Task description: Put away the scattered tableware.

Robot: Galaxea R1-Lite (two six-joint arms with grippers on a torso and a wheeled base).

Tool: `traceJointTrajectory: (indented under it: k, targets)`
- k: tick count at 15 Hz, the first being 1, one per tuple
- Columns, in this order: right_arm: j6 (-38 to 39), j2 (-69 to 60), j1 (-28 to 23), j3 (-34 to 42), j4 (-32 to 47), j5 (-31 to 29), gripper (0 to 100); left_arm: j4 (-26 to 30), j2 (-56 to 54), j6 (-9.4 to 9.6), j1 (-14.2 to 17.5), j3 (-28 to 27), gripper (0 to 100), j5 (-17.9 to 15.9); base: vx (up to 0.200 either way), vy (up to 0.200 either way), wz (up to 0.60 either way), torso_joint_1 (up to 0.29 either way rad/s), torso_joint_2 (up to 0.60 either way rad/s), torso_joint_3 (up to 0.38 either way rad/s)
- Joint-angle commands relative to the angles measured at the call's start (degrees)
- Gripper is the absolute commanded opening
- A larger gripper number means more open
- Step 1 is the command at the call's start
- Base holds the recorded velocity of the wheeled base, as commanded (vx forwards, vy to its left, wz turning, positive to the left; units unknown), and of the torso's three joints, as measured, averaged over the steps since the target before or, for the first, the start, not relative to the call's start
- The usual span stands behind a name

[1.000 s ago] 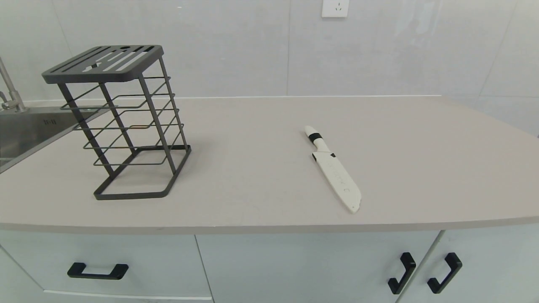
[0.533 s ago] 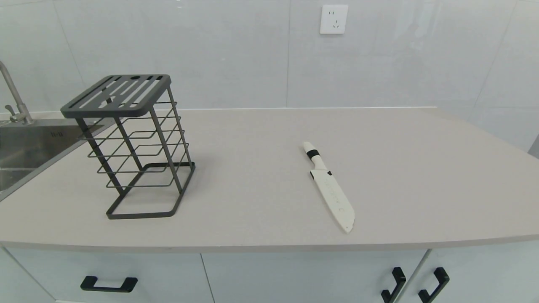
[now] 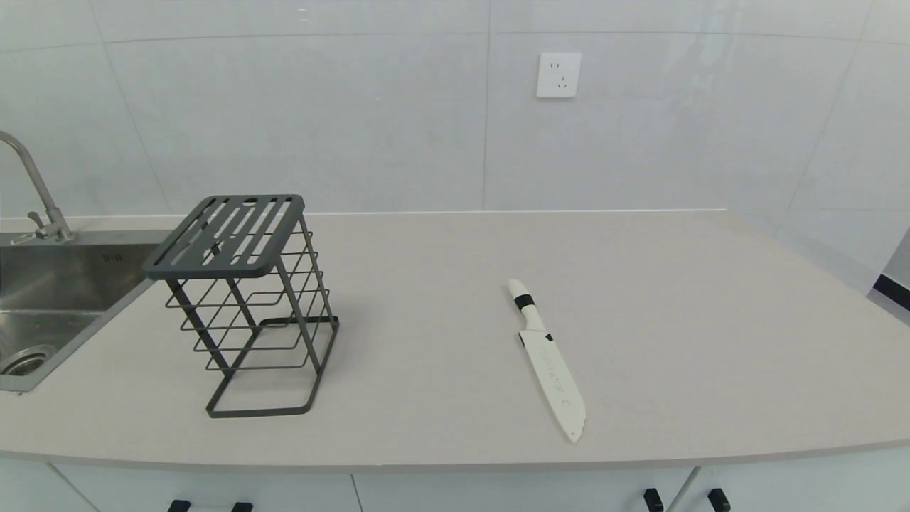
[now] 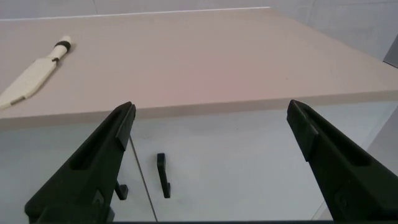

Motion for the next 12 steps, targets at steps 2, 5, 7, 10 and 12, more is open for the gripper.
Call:
traceJointTrajectory:
  k: [2,5,7,10,12]
  targets:
    - [0.0,0.1,0.01,0.0,0.0,0.01,100,0.0,0.08,-0.04,0.01,0.01,100,0.02,0.0,0.0,0.0,0.158,-0.51,-0.347]
    - [0.0,0.1,0.01,0.0,0.0,0.01,100,0.0,0.08,-0.04,0.01,0.01,100,0.02,0.0,0.0,0.0,0.181,-0.53,-0.354]
    - [0.0,0.1,0.01,0.0,0.0,0.01,100,0.0,0.08,-0.04,0.01,0.01,100,0.1,0.0,0.0,0.0,0.2,-0.55,-0.354]
    - [0.0,0.1,0.01,0.0,0.0,0.01,100,0.0,0.08,-0.04,0.01,0.01,100,0.1,0.0,0.0,0.0,0.17,-0.45,-0.281]
    - [0.0,0.1,0.01,0.0,0.0,0.01,100,0.0,0.08,-0.04,0.01,0.01,100,0.1,0.0,0.0,0.0,0.054,-0.11,-0.075]
